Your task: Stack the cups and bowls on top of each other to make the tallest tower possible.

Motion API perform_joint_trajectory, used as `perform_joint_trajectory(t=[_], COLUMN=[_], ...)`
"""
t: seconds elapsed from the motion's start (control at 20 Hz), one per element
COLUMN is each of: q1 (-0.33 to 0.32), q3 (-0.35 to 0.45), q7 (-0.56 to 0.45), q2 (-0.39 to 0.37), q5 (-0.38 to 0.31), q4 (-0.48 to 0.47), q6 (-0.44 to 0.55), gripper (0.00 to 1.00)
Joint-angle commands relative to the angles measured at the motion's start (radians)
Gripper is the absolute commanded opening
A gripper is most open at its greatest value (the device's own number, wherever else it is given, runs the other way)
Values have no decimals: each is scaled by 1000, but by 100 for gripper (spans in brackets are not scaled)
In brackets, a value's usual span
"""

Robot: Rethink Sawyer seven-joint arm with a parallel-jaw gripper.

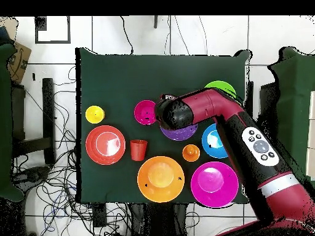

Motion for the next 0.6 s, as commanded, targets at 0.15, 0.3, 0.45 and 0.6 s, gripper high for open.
perform_joint_trajectory(t=[0.15, 0.3, 0.45, 0.6], q1=[64, 69, 95, 106], q3=[-83, -87, -110, -123], q7=[-455, -447, -430, -432], q2=[42, 59, 61, 68], q5=[-168, -182, -223, -238], q4=[-125, -129, -144, -158], q6=[183, 171, 155, 143], gripper=[100, 100, 100, 100])
